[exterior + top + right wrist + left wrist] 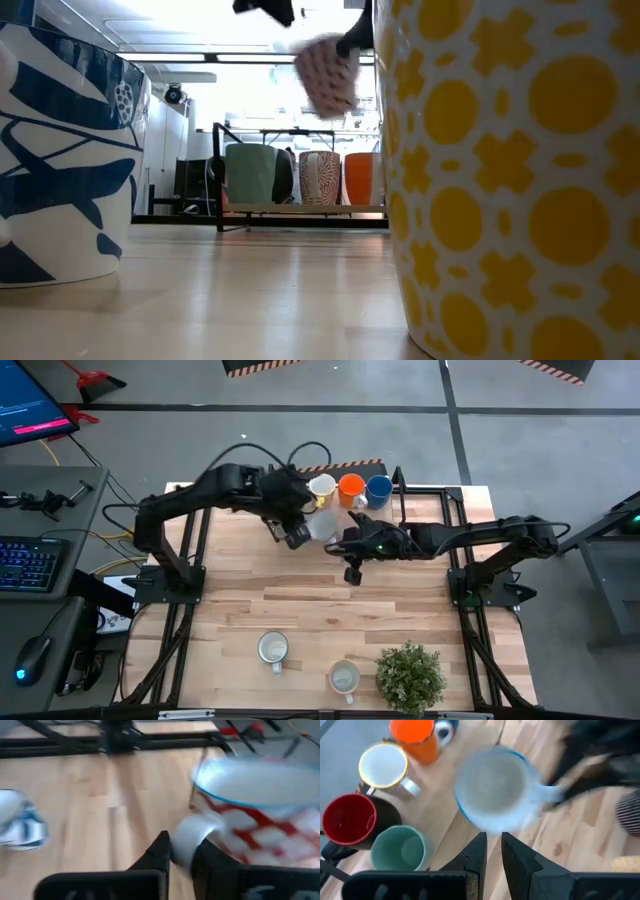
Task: Place coffee mugs
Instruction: Put the red pattern mug on the shelf
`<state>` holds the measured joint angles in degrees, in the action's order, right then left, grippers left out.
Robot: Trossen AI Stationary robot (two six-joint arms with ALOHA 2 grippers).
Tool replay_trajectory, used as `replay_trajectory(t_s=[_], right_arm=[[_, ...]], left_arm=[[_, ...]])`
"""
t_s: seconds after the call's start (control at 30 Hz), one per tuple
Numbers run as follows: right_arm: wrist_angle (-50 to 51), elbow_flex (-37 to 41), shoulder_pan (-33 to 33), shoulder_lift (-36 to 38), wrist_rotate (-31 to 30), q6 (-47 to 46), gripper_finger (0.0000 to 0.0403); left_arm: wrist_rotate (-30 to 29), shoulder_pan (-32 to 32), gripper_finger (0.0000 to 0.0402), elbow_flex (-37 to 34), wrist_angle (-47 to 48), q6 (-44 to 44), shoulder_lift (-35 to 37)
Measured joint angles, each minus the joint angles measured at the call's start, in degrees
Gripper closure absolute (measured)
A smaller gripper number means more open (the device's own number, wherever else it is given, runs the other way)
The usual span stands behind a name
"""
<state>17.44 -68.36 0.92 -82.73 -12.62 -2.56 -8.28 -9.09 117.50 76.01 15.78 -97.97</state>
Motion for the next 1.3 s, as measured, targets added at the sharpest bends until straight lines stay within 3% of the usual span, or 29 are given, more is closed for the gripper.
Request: replay_trajectory(t_s=[0.13,0.4,0.57,0.73,0.9,1.13,1.3], right_arm=[[-1.4,-0.1,-0.1,0.4,-4.2,-0.2,0.04],[-3.5,-0.2,0.1,0.2,-4.4,-0.3,0.04],[-6.3,-0.2,0.2,0.2,-5.4,-0.4,0.0401],[-7.2,-0.2,0.2,0.2,-5.5,-0.5,0.0401],[-7.3,-0.2,0.1,0.2,-6.7,-0.5,0.0402],[-8.0,-0.2,-1.2,0.2,-5.8,-0.5,0.0402],[-15.2,-0.2,-1.8,-3.0,-3.6,-0.2,0.0402]], left_arm=[[-0.7,0.6,0.0356,1.3,0.5,0.1,0.8],[-1.4,1.7,0.0355,1.3,5.4,2.6,1.3],[-2.7,2.5,0.0355,1.1,14.8,7.5,1.6],[-2.7,3.6,0.0355,-3.3,13.9,11.7,4.7],[-4.5,8.1,0.0355,-13.5,13.7,19.2,8.9],[-4.5,19.1,0.0355,-31.4,13.2,32.4,16.6],[-7.7,26.5,0.0355,-41.3,12.1,43.9,23.1]])
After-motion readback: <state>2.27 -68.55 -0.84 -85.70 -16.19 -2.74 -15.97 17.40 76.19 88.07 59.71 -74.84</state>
